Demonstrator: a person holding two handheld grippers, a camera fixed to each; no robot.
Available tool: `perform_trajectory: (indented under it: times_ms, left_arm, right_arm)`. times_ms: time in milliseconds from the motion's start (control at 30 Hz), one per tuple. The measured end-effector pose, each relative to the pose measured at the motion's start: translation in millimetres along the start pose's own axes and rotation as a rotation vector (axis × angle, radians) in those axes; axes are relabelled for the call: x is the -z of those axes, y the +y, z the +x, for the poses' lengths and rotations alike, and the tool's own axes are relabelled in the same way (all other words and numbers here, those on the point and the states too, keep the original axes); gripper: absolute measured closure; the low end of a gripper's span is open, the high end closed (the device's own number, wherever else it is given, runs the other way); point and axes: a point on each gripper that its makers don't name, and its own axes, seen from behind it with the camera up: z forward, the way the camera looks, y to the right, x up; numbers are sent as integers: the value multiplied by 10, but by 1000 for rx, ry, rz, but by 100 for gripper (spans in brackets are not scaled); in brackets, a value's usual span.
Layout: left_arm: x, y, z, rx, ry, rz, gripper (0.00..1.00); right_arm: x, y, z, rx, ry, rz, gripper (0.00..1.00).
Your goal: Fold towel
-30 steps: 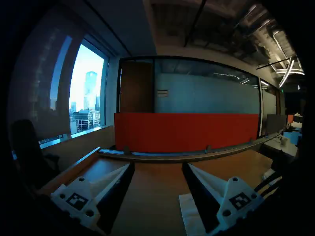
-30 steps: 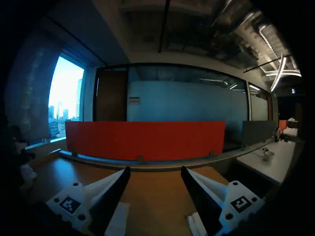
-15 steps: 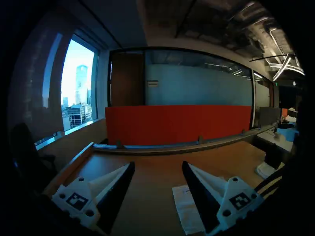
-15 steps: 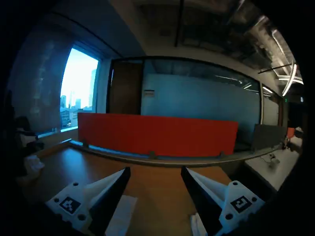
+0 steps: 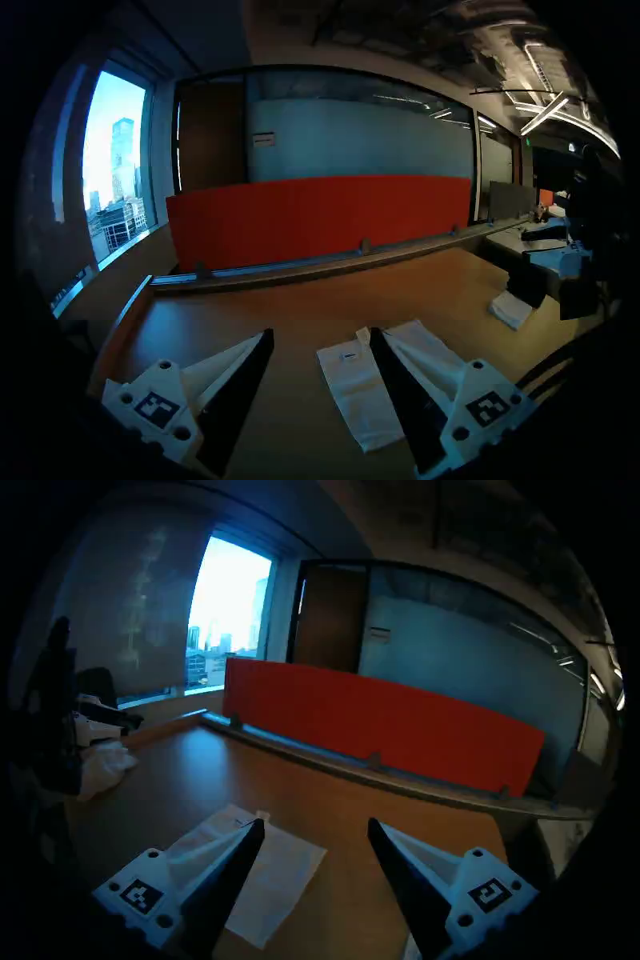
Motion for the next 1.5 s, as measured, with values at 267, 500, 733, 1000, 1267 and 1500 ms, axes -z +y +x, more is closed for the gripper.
perform_trajectory:
  times_ms: [267, 500, 733, 1000, 1267, 1500]
  left_arm:
    - [-105, 110, -258, -41, -58, -47, 11]
    - [-198, 169, -518, -46, -99, -62, 11]
    - [-285, 270, -814, -61, -139, -88, 11]
    - [-405, 435, -1208, -76, -193, -129, 11]
    - [-502, 561, -1643, -125, -265, -166, 11]
    - [-544, 626, -1975, -106, -327, -187, 11]
  right_arm:
    - [-95, -131, -194, 20, -61, 58, 0]
    - [-186, -181, -468, 15, -115, 78, 0]
    - [-261, -256, -738, 18, -149, 97, 0]
    - [-338, -361, -1155, 21, -211, 120, 0]
    - [-403, -499, -1596, 36, -277, 150, 0]
    - [-445, -612, -1944, 46, -330, 177, 0]
